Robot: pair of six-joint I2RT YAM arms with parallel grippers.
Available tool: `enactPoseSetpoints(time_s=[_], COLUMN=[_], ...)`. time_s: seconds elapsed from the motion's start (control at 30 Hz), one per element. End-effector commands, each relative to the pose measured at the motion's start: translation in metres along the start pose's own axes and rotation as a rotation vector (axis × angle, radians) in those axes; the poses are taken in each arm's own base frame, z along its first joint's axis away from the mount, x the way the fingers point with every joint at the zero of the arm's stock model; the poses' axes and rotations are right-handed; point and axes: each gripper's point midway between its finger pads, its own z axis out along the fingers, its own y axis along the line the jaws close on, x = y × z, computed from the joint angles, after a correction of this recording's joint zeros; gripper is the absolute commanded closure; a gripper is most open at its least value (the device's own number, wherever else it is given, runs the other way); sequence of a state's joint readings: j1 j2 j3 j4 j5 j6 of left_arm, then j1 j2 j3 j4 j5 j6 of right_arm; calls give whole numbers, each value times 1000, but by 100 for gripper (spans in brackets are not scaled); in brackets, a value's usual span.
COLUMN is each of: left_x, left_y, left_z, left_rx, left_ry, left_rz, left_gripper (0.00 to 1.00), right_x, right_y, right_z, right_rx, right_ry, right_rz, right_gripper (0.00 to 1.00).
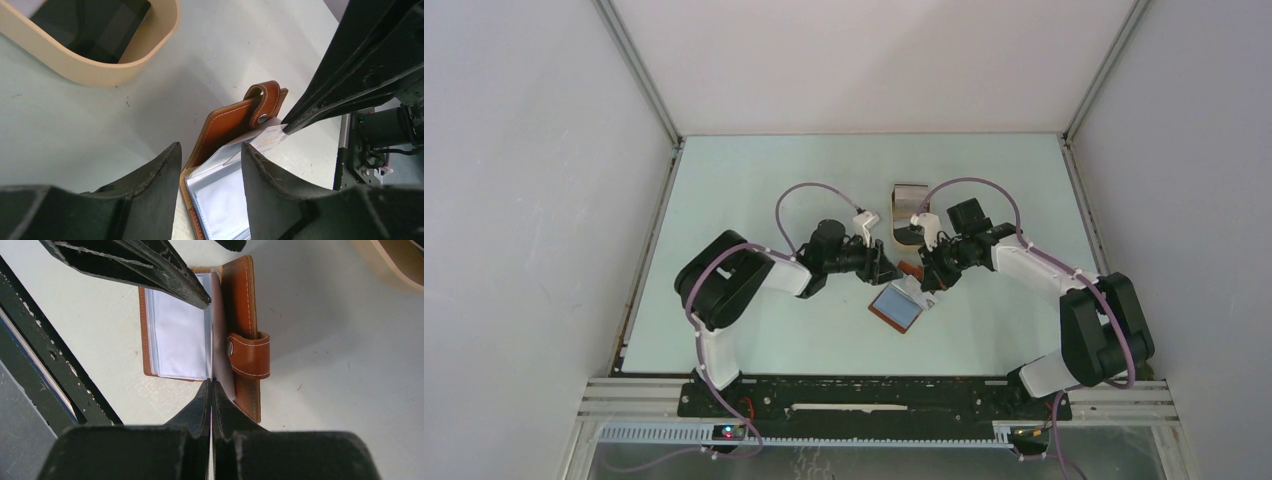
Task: Put the credit cards into the card holder
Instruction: Insert the credit card into the card holder.
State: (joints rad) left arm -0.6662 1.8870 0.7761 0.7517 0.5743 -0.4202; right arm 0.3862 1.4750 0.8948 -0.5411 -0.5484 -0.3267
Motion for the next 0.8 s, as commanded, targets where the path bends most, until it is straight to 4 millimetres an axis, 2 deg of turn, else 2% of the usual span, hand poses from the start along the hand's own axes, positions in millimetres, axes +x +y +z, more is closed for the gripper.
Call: enactPoseSetpoints(time_s=[0.0, 0.37, 0.63, 0.77], left_x=[-12, -10, -5, 0], left_y=[-6, -5, -9, -10], left_z=[8, 17, 20, 20], left_rx=[52, 99, 139, 151], left_ry=[-13, 8, 26, 38], left_rz=[18, -7, -27, -38], left_gripper=[48, 60, 87, 93], right_x=[-11, -10, -13, -17], right_y=[-1, -3, -5, -4], right_z=[-3, -3, -6, -8], right_rx=[-2, -3, -10, -20], right_ry=[-22, -18, -32, -51], right_rz=[-4, 2, 12, 11], right_gripper=[100, 100, 100, 100])
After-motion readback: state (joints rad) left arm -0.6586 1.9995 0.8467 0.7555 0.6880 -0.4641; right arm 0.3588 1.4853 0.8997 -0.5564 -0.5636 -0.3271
